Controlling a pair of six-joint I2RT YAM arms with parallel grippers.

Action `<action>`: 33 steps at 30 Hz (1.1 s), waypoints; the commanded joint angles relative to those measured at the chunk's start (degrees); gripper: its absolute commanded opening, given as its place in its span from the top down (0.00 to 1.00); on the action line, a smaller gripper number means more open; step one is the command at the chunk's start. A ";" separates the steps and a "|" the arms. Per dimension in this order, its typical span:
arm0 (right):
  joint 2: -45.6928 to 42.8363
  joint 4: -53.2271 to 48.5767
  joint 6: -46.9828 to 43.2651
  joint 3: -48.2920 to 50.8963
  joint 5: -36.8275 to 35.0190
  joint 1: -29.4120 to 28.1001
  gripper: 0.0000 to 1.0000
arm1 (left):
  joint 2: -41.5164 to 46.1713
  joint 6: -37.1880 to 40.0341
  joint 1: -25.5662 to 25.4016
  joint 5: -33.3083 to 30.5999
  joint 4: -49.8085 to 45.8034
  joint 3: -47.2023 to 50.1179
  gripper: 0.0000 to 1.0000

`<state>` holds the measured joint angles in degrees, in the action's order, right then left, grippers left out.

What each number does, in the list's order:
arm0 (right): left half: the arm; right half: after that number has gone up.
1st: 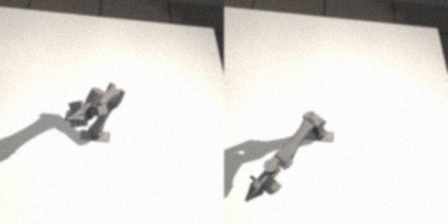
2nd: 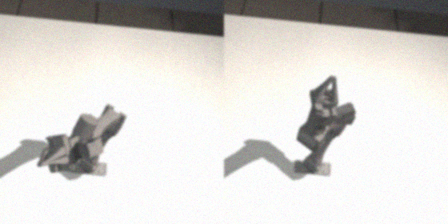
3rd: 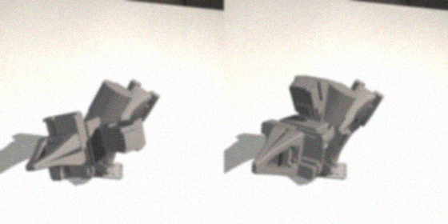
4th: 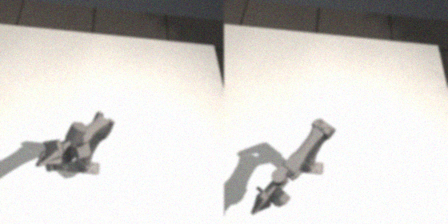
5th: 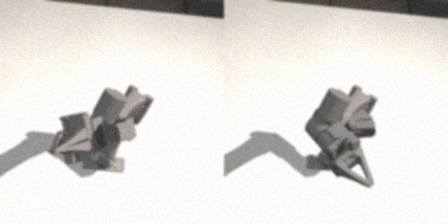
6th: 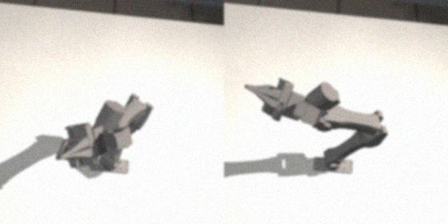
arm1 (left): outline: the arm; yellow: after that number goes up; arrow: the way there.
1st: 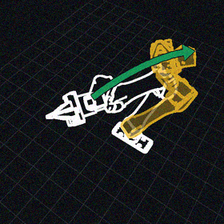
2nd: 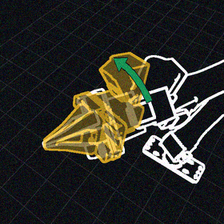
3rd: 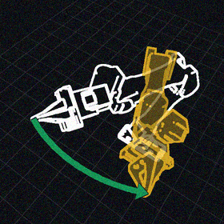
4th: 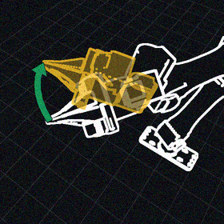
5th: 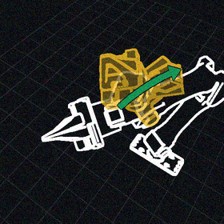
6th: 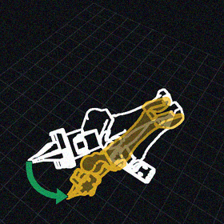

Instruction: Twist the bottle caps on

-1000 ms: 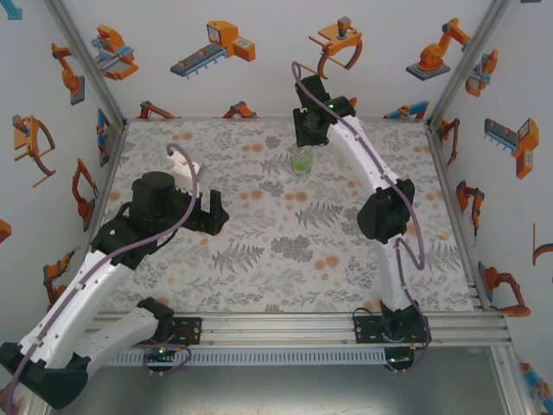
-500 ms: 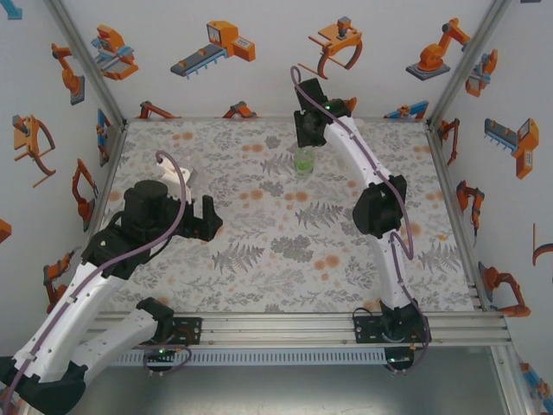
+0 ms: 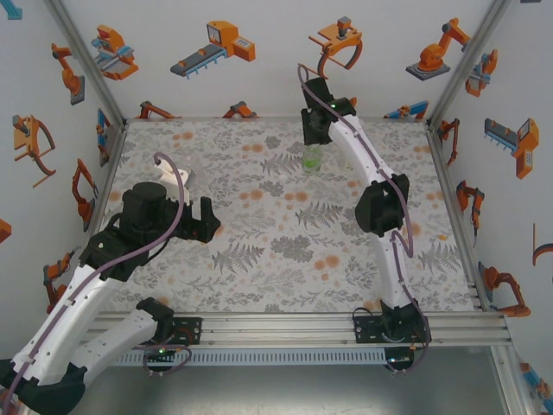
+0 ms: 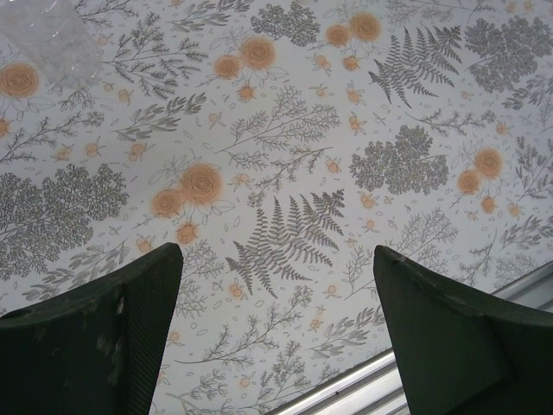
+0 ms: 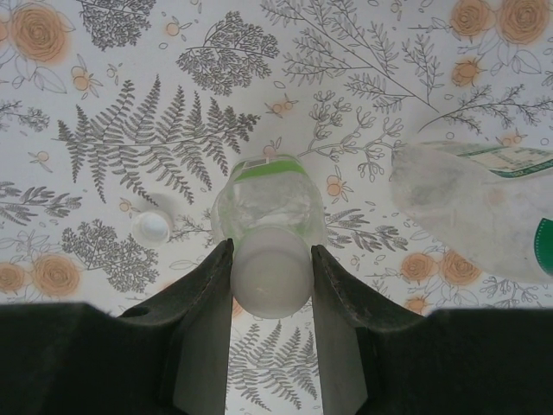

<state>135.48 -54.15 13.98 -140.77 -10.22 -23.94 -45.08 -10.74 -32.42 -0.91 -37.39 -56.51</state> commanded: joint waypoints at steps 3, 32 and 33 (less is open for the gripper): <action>1.45 -0.82 1.82 -1.83 -1.01 1.36 0.68 | 0.08 -0.90 0.39 -0.34 -0.67 0.17 0.17; -9.56 -2.28 0.56 0.72 1.49 1.74 0.48 | -6.17 -2.00 0.97 -4.94 3.90 0.99 0.03; -10.73 -2.19 0.68 2.10 1.51 1.68 0.48 | -7.21 -2.00 1.31 -5.50 4.72 1.06 0.02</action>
<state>130.93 -55.24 15.14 -140.53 -9.23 -22.46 -50.63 -11.79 -31.90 -4.16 -35.42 -56.34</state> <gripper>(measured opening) 0.515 0.971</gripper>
